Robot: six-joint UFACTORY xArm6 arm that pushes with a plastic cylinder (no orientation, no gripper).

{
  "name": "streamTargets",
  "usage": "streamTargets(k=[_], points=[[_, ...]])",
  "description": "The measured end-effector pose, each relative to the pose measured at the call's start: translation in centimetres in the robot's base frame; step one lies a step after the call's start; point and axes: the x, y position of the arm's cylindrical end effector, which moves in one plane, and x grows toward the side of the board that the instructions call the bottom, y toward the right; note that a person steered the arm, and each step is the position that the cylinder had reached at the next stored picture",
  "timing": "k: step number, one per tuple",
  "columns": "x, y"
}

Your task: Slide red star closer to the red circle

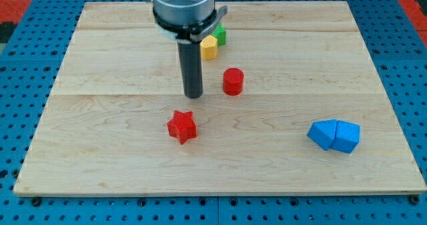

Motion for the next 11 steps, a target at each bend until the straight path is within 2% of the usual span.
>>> streamTargets(k=[1,2,3,5,6,7,9,10,11], points=[[-1.7,5.4],[-0.3,15.2],[1.3,17.6],[5.7,-3.2],[5.7,-11.5],[10.9,-12.8],[9.8,-0.3],[10.0,-0.1],[13.3,-0.8]])
